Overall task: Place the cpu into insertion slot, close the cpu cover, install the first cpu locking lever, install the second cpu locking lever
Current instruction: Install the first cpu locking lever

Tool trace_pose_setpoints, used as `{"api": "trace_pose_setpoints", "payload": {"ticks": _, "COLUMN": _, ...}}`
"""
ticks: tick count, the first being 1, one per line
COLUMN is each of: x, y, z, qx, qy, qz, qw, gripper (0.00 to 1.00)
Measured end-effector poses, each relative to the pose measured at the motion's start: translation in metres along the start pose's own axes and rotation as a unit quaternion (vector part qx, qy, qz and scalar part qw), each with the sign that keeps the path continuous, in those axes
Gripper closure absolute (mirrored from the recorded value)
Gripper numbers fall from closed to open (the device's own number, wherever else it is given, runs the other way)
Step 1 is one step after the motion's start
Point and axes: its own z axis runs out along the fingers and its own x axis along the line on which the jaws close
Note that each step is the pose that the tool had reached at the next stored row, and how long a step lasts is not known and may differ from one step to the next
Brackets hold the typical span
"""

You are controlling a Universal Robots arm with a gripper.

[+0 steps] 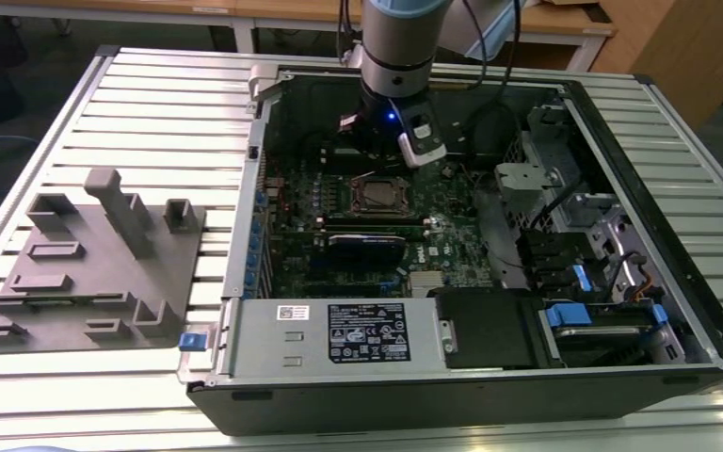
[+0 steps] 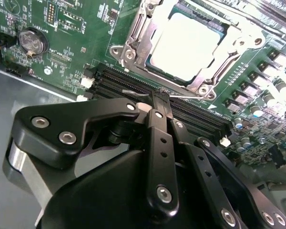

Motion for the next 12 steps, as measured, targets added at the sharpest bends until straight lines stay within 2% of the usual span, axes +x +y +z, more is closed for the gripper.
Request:
{"api": "trace_pose_setpoints", "payload": {"ticks": 3, "x": 0.0001, "y": 0.0012, "z": 0.0013, "qx": 0.0013, "qy": -0.0013, "qz": 0.005, "qw": 0.99999, "gripper": 0.89}}
{"api": "trace_pose_setpoints", "payload": {"ticks": 9, "x": -0.0001, "y": 0.0014, "z": 0.0024, "qx": 0.0044, "qy": -0.0073, "qz": 0.03, "qw": 0.9995, "gripper": 0.89}}
{"api": "trace_pose_setpoints", "payload": {"ticks": 12, "x": -0.0002, "y": 0.0015, "z": 0.0025, "qx": 0.0043, "qy": -0.0075, "qz": 0.031, "qw": 0.99949, "gripper": 0.89}}
